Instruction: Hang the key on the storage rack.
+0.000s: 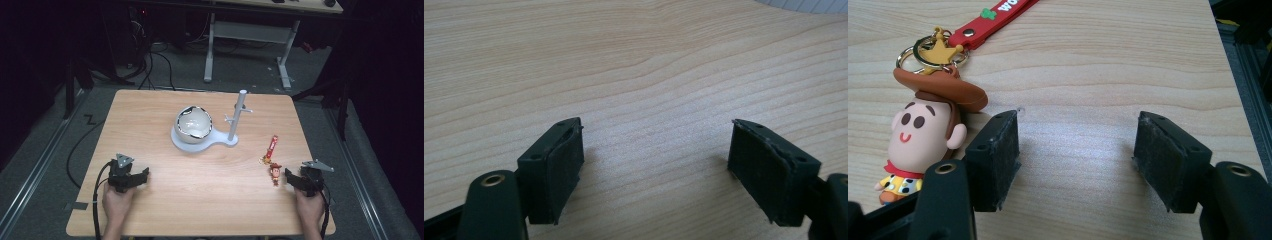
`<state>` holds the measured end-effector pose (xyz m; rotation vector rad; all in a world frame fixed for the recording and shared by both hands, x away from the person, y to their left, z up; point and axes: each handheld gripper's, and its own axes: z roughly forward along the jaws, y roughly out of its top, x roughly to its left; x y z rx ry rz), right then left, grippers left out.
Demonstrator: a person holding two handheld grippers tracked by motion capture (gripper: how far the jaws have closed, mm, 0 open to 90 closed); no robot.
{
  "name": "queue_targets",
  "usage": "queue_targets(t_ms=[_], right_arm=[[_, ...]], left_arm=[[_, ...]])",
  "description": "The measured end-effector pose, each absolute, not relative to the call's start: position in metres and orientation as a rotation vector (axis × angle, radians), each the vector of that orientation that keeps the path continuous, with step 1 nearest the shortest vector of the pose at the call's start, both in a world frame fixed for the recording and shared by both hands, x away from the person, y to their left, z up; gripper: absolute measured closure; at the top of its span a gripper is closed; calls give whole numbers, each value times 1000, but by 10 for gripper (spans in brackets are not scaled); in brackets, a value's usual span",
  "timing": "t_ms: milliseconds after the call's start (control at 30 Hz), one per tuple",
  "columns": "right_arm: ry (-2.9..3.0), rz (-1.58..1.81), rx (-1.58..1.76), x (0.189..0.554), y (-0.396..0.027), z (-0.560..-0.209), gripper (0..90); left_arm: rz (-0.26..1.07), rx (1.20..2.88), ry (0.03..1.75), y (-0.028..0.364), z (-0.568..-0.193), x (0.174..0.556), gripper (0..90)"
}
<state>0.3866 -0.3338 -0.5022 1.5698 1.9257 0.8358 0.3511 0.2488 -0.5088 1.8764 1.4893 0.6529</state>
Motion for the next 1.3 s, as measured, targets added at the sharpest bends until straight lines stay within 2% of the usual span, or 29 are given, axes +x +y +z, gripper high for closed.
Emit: queue_targets(t_ms=[500, 533, 800, 967, 1300], right_arm=[[1932, 843, 1562, 387, -335, -502, 359], [1915, 841, 1576, 386, -335, -502, 398], [1897, 842, 1611, 383, -338, -499, 484], [1881, 920, 1570, 375, -343, -491, 572], [1903, 1003, 1555, 359, -339, -485, 598]], left_arm=[[653, 1876, 1490, 249, -509, 351, 227], [653, 1876, 1490, 249, -509, 351, 227], [653, 1876, 1490, 249, -509, 351, 228], [653, 1877, 1490, 249, -509, 351, 227], [655, 1877, 1490, 249, -509, 351, 228]])
